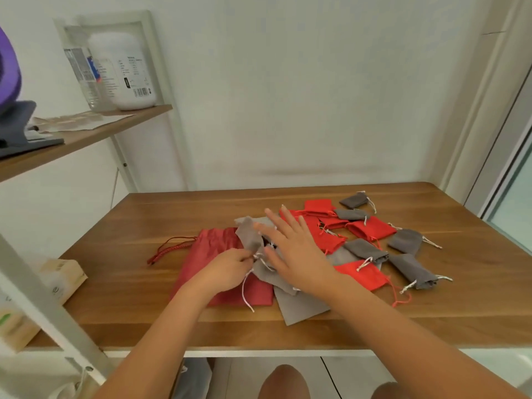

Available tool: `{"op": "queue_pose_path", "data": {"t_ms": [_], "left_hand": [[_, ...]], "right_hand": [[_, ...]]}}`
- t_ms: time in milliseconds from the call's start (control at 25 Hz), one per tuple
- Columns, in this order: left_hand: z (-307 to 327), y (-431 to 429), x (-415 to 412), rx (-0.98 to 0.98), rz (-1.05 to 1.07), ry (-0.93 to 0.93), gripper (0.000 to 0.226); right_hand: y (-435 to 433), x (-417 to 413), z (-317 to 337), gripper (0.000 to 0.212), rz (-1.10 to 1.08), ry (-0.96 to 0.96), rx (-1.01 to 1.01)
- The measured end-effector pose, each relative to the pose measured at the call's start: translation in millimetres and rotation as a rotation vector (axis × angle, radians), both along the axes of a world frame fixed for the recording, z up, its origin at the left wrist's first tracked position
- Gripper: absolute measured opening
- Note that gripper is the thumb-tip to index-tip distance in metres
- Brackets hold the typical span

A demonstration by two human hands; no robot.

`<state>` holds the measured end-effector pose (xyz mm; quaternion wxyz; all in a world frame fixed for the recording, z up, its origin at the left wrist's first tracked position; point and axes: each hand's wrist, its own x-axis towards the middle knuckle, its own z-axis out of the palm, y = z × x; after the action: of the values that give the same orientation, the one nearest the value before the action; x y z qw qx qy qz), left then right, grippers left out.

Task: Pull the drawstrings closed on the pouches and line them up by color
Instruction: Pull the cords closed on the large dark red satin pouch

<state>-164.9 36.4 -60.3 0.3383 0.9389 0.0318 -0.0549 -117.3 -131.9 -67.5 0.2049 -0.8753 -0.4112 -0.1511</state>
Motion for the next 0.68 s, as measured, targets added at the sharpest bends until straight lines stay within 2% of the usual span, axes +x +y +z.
{"op": "queue_pose_path", "data": {"t_ms": [80,160,200,360,480,600,680], "left_hand": [[-2,1,-1,0.13,-0.068,0.014,0.033],[-6,10,-4,0.134,-0.089,0.032,0.054],[-10,17,-5,0.108,-0.066,0.042,0.059],[-19,46,-20,0.19,0.158,0.114,0.041],[-11,67,-36,0.347,0.229,0.193,0.034],[-1,84,-39,0.478,0.306,0.173,0.009],[-3,93,-30,0.443,0.43,0.11,0.02]], "right_hand": [[10,3,-3,0.052,0.098,-0.098,-0.086],[14,7,-11,0.054,0.09,-0.158,-0.188],[12,9,-13,0.059,0.046,-0.121,-0.249],[-5,17,-17,0.065,-0.095,0.07,-0.351],[-25,22,-25,0.055,-0.059,0.196,-0.282],[-45,28,-28,0.055,-0.031,0.261,-0.16],[-54,34,-22,0.047,-0.039,0.351,-0.122]]}}
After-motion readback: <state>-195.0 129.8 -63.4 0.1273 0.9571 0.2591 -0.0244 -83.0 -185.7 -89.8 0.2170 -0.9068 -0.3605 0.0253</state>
